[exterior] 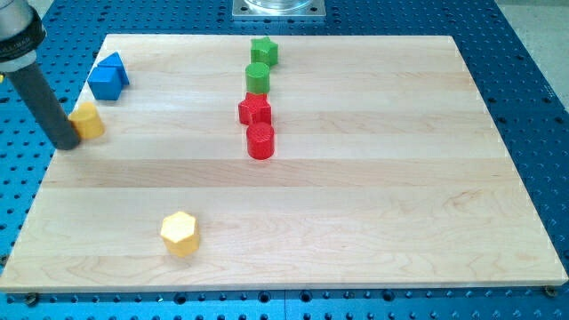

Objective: Slightly move the heart towards the cube

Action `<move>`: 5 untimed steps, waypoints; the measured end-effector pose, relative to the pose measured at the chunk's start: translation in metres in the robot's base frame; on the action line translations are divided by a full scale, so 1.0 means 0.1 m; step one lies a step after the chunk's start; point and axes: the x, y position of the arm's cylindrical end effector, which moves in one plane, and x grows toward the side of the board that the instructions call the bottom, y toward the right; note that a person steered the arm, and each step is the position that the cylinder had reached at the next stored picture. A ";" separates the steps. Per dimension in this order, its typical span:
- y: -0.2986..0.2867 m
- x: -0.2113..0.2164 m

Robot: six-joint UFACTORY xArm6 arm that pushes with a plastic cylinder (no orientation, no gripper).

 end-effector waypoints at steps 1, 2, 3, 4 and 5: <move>0.11 -0.03; 0.10 0.16; 0.33 -0.03; 0.17 -0.18; 0.90 0.01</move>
